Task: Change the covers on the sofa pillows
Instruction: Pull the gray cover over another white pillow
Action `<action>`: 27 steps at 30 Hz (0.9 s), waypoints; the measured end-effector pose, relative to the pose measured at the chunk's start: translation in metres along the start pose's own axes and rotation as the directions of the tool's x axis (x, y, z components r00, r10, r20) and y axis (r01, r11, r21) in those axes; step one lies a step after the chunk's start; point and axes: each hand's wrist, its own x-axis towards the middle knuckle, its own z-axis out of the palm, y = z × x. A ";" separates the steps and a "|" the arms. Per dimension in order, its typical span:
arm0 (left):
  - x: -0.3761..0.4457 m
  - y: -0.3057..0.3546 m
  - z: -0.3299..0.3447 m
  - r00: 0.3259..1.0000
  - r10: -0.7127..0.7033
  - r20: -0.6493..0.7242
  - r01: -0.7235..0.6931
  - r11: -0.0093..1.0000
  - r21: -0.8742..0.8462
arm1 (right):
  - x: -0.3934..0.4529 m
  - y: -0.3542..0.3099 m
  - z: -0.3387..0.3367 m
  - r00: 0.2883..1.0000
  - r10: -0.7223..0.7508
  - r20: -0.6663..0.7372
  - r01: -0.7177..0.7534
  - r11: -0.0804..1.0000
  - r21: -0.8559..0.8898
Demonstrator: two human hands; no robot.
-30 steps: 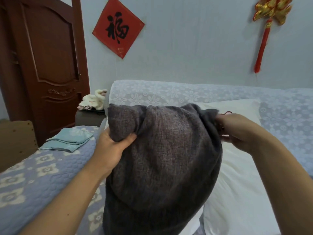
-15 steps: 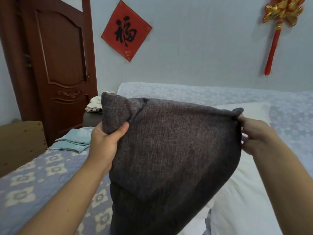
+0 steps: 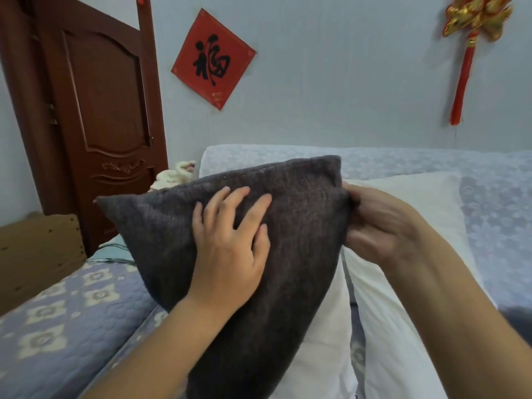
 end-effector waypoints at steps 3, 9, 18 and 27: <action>0.006 -0.020 0.008 0.999 -0.034 -0.011 0.035 0.988 0.150 | -0.002 0.009 0.005 0.992 0.055 0.114 -0.067 0.992 0.106; 0.004 0.005 0.013 0.940 -0.336 0.060 0.339 0.938 -0.067 | 0.014 0.066 0.012 1.000 -0.019 -0.013 0.022 0.917 0.398; -0.037 0.013 0.026 0.929 -0.341 0.145 0.363 0.916 -0.169 | 0.017 0.081 0.010 0.968 -0.214 0.130 0.226 0.970 -0.089; -0.051 0.014 0.026 0.984 0.071 0.165 -0.032 0.973 -0.230 | 0.029 0.068 0.003 0.977 0.046 0.210 -0.075 0.988 0.132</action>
